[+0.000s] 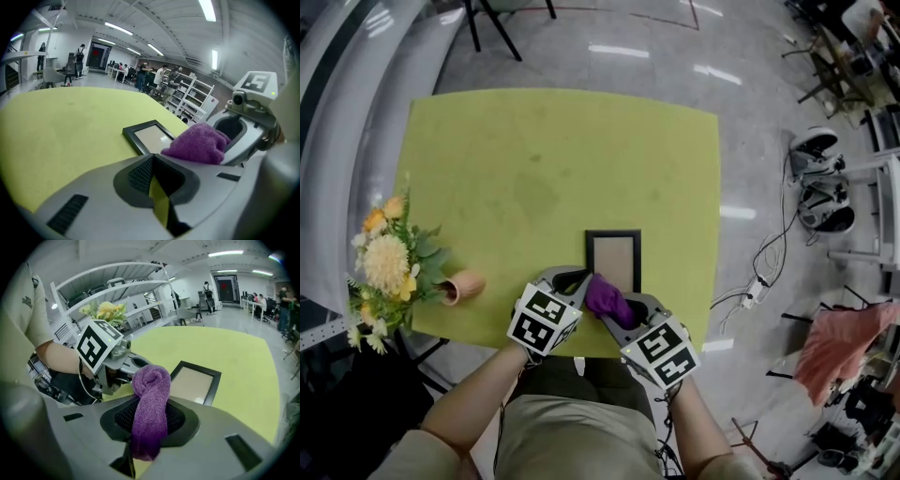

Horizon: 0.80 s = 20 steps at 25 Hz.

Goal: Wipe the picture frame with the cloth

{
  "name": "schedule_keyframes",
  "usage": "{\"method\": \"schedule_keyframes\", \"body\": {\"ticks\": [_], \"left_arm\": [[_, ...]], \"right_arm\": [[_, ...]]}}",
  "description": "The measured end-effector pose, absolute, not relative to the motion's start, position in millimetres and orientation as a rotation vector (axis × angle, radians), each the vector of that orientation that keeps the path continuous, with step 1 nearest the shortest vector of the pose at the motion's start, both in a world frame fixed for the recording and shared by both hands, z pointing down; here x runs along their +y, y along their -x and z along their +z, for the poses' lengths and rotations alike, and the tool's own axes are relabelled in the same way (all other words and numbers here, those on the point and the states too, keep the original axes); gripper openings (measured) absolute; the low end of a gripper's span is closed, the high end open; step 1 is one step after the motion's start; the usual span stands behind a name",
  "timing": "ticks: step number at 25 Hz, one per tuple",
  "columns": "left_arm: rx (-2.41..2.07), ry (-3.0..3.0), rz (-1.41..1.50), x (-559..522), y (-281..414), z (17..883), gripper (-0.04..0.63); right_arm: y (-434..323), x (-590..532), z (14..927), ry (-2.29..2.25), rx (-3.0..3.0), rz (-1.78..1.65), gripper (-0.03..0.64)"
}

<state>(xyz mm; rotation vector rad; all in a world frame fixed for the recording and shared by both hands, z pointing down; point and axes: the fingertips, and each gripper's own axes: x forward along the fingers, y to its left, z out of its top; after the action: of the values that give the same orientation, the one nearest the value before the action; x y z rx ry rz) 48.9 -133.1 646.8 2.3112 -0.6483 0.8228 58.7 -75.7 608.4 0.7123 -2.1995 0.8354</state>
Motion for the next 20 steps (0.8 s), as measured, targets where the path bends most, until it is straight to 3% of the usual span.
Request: {"method": "schedule_keyframes", "body": {"ticks": [7, 20], "left_arm": [[-0.641, -2.368, 0.932, -133.4, -52.8, 645.7, 0.009], [-0.642, -2.381, 0.943, -132.9, -49.2, 648.6, 0.009]], "right_arm": [[-66.1, -54.0, 643.1, -0.641, -2.103, 0.902, 0.098], [-155.3, -68.2, 638.5, -1.014, -1.982, 0.966, 0.098]]}}
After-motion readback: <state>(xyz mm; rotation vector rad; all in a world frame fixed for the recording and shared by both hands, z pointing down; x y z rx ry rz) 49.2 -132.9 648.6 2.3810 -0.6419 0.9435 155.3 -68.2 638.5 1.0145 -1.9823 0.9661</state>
